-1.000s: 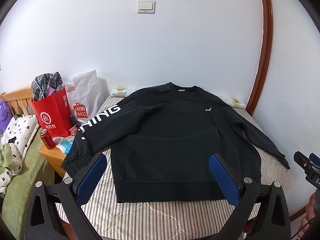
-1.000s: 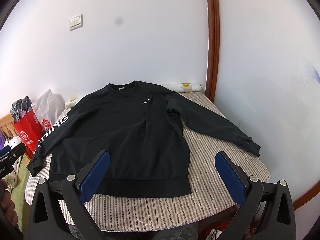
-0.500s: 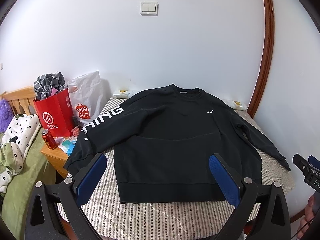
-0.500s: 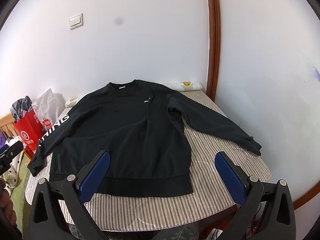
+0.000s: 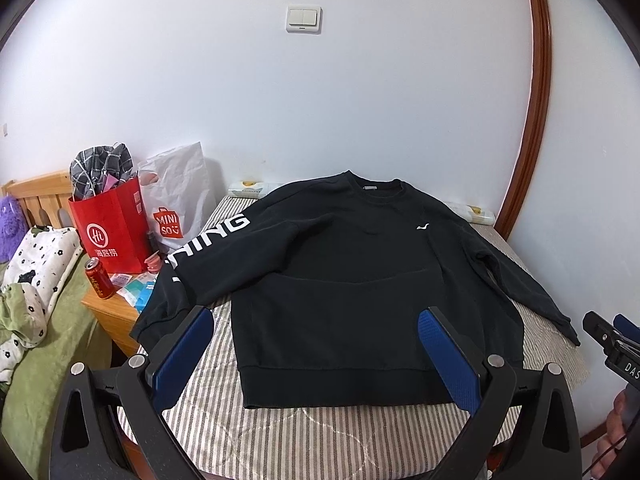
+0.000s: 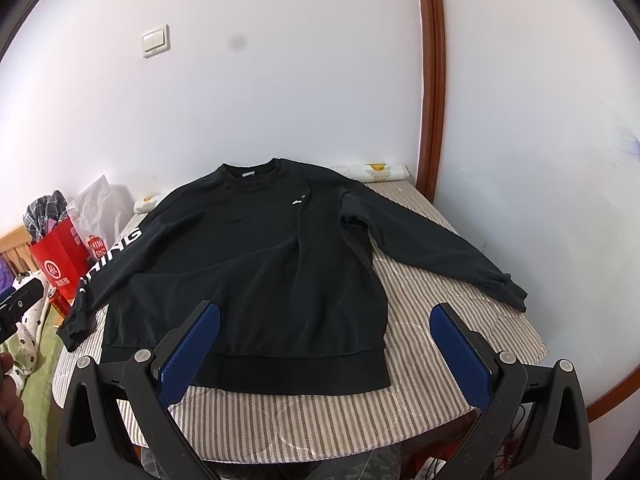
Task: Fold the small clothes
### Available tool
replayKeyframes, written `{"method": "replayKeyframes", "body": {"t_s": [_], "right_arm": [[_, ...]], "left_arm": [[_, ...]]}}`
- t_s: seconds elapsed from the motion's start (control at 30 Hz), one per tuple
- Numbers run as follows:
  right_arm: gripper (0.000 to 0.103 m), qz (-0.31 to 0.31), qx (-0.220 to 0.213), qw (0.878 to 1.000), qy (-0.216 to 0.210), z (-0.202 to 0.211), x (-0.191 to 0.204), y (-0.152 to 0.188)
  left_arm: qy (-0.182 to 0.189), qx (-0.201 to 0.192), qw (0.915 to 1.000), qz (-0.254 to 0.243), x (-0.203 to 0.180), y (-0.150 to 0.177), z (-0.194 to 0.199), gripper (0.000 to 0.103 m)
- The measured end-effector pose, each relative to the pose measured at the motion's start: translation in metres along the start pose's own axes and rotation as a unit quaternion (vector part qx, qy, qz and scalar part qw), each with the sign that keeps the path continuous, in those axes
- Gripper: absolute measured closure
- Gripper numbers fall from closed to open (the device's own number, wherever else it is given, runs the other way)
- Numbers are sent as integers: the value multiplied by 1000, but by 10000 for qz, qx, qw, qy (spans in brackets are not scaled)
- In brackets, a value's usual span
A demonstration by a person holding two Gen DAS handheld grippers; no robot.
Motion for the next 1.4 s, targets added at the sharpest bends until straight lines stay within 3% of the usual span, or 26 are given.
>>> {"method": "replayKeyframes", "body": {"t_s": [0.33,0.5,0.73,0.93,1.13,1.4], "right_arm": [[0,72,15,9999,-81,-12,7,-8],[0,73,96,9998,-186,-30,11,-11],[0,80,207,9997,-141,-71,6,-11],[0,143,474,9988,-61,-123,-2,2],[8,177,771,9962,-365,-169,9,18],[11,407,1245,9902,-479,-211,30,35]], "left_arm": [[91,62,9999,58,6,-3,-10,1],[-52,90,9999,138,13,-4,-28,1],[-83,479,9986,191,23,8,-72,1],[-394,890,9950,240,53,35,-121,2],[-680,1226,9882,614,98,59,-163,14],[-1360,1375,9809,218,126,68,-209,27]]}}
Point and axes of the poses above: each gripper's, at about its wrist camera, not at the fingertips, and z roughly against the way its jaws point, x to its left, y to its underside, the point moved 9 cm from there along -z, roughly the way its jaws point, and after that the axes turned 12 degrees about -y, right-handed, at the moved point
